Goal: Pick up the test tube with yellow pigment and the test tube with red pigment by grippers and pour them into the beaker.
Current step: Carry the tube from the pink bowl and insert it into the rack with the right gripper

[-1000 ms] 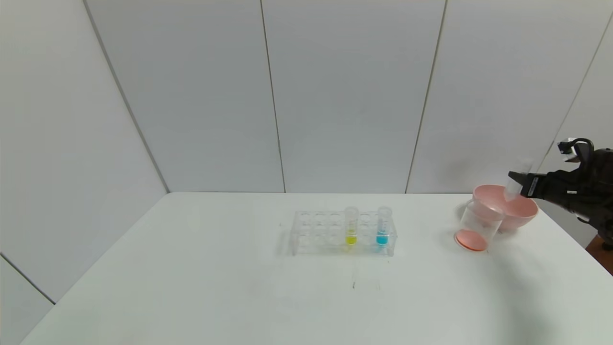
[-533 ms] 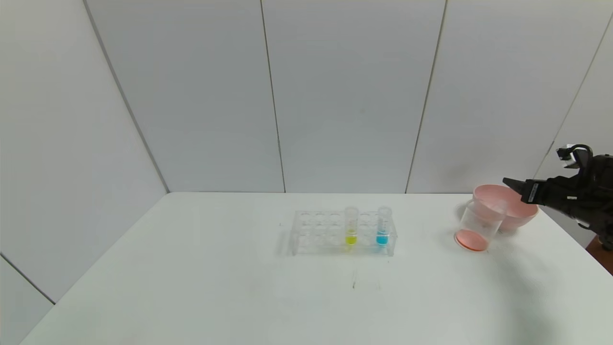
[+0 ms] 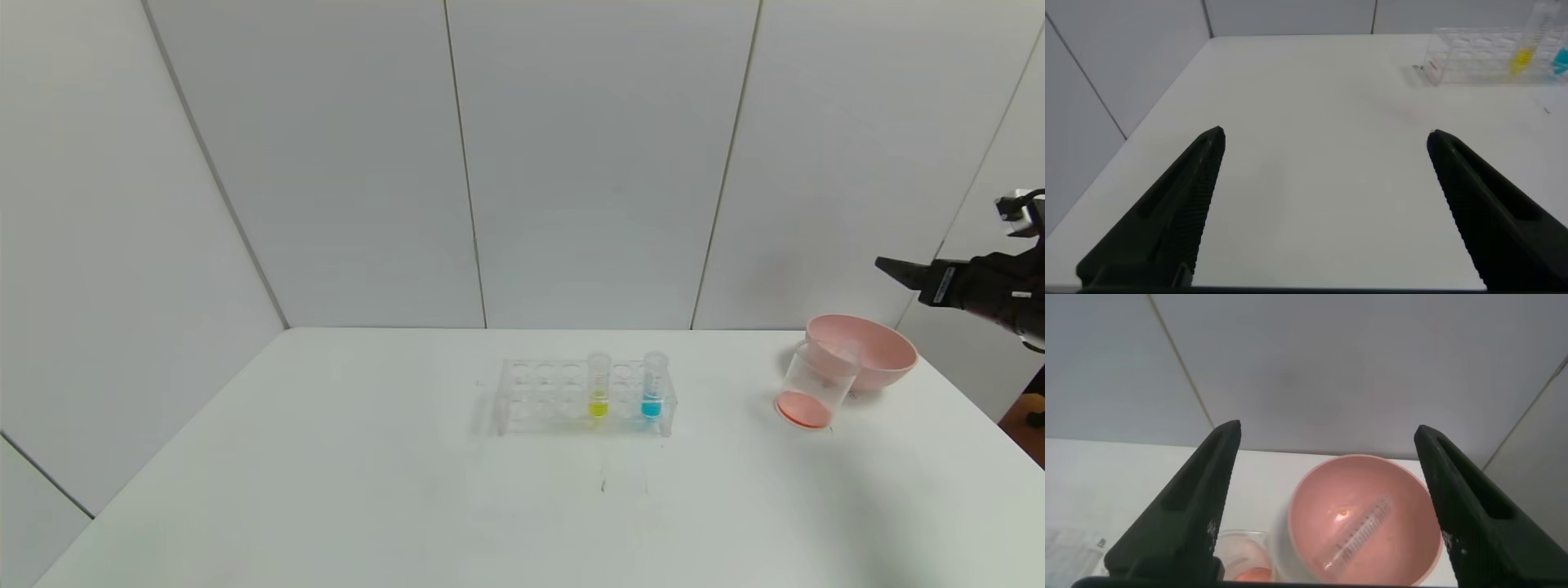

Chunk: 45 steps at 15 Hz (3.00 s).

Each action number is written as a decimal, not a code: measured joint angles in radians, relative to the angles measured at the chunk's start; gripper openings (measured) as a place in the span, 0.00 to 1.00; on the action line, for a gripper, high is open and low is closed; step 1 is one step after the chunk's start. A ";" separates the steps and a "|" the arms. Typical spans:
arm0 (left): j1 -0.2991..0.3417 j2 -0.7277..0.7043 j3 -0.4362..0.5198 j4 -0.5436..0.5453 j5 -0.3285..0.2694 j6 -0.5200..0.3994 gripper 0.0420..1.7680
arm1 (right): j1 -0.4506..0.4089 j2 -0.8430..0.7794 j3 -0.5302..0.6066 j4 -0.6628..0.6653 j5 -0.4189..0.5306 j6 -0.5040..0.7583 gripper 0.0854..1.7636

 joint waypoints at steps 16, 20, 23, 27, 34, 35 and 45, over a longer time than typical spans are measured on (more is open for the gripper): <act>0.000 0.000 0.000 0.000 0.000 0.000 1.00 | 0.940 -0.463 0.641 -0.136 -0.527 0.105 0.95; 0.000 0.000 0.000 0.000 0.000 0.000 1.00 | 1.049 -0.316 0.686 -0.283 -0.695 0.137 0.96; 0.000 0.000 0.000 0.000 0.000 0.000 1.00 | 1.089 -0.166 0.620 -0.353 -0.766 0.154 0.96; 0.000 0.000 0.000 0.000 0.000 0.000 1.00 | 1.100 0.019 0.454 -0.366 -0.825 0.179 0.96; 0.000 0.000 0.000 0.000 0.000 0.000 1.00 | 1.050 0.264 0.203 -0.338 -0.833 0.178 0.96; 0.000 0.000 0.000 0.000 0.000 0.000 1.00 | 1.037 0.287 0.163 -0.311 -0.833 0.178 0.96; 0.000 0.000 0.000 0.000 0.000 0.000 1.00 | 0.978 0.403 -0.037 -0.215 -0.826 0.174 0.59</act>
